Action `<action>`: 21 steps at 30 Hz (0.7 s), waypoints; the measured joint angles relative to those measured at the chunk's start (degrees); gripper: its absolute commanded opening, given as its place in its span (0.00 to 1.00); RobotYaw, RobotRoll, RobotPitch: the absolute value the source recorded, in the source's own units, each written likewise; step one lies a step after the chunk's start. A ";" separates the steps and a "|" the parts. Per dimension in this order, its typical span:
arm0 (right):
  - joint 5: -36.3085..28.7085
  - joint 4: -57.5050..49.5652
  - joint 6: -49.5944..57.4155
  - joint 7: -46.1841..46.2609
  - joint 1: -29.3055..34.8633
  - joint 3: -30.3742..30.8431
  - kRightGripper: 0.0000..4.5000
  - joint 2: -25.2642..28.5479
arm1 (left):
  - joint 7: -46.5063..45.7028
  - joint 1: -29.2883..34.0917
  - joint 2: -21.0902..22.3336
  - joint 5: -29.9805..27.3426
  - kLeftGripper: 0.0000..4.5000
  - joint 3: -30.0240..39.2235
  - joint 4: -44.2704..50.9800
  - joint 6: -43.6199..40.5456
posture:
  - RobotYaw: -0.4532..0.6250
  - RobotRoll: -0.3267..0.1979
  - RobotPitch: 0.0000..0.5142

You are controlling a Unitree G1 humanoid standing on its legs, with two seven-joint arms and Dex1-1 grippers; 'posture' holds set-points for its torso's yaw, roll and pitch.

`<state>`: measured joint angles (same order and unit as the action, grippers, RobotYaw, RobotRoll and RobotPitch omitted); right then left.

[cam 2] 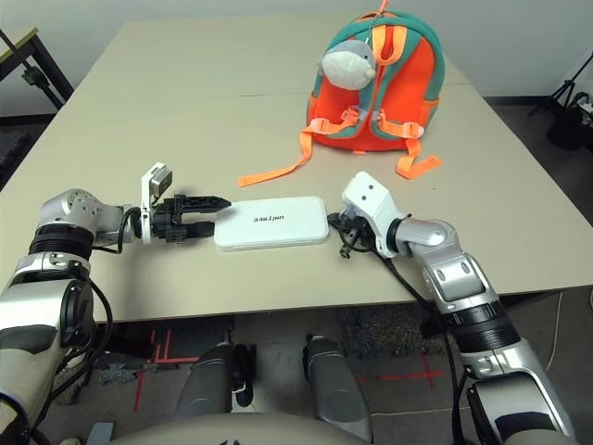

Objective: Put the pencil case into the backpack and zip it.

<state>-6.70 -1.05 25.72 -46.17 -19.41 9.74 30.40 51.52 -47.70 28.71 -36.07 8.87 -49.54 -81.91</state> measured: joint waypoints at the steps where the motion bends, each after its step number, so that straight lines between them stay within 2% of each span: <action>1: 0.00 -0.18 0.33 0.12 -0.11 0.21 0.00 -0.16 | 0.01 0.00 0.00 0.02 1.00 -0.09 0.00 0.00 | 0.26 0.62 0.22; 18: 0.42 -0.86 1.85 2.21 -2.09 1.01 0.00 -4.04 | 3.86 0.15 -0.02 1.09 1.00 -3.92 1.41 2.85 | 0.26 0.62 0.22; 21: 0.46 -0.86 1.85 2.22 -2.16 1.01 0.00 -4.09 | 4.05 0.19 -0.03 1.50 0.87 -4.15 1.29 3.32 | 0.26 0.62 0.21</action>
<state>-6.24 -1.91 27.57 -43.95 -21.57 10.75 26.32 55.57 -47.51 28.68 -34.57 4.72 -48.25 -78.58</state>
